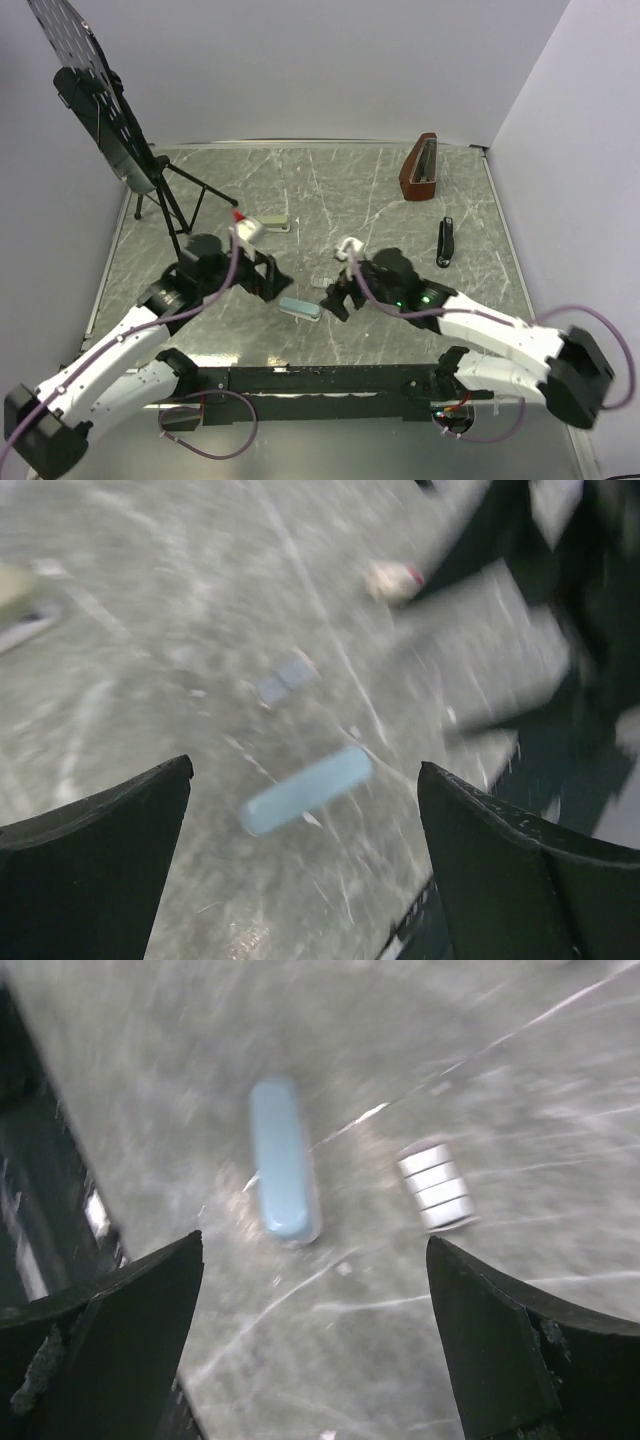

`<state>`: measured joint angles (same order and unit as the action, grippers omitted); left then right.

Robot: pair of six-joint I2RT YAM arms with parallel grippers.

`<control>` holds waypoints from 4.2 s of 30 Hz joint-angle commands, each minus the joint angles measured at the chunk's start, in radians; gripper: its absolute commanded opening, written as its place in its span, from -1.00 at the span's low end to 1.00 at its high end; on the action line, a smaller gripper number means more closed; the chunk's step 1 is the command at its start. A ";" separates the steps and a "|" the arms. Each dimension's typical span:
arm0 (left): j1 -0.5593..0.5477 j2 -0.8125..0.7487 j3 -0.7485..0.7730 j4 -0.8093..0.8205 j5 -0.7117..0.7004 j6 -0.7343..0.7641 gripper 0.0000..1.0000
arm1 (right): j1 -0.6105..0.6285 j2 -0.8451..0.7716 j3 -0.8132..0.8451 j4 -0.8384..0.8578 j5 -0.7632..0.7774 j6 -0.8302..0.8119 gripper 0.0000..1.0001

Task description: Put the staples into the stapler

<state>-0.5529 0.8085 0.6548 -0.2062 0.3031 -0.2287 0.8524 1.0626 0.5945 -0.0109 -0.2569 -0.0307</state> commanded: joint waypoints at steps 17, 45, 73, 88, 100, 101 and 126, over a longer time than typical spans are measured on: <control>-0.461 0.457 0.218 -0.248 -0.013 0.744 0.90 | -0.030 -0.667 -0.513 0.416 0.625 0.181 0.99; -0.407 0.830 0.373 -0.303 0.028 0.807 0.33 | -0.032 -0.556 -0.541 0.512 0.574 0.158 0.99; -0.413 0.351 0.122 0.344 -0.025 0.318 -0.98 | -0.033 -0.484 -0.256 0.149 0.481 0.570 0.84; -0.461 0.316 0.048 0.585 -0.104 0.164 -0.98 | -0.032 -0.418 -0.271 0.302 0.378 0.798 0.51; -0.484 0.313 0.011 0.679 -0.203 0.124 -0.98 | -0.032 -0.380 -0.291 0.362 0.346 0.887 0.01; -0.484 0.305 0.005 0.688 -0.232 0.121 -0.98 | -0.032 -0.378 -0.294 0.364 0.352 0.890 -0.13; -0.486 -0.091 -0.348 0.804 -0.446 -0.106 -0.42 | -0.289 -0.806 -0.406 0.311 0.367 1.147 -1.00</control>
<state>-1.0611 0.7696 0.3450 0.5800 0.0315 -0.2363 0.6170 0.3145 0.1856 0.2115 0.0181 1.0637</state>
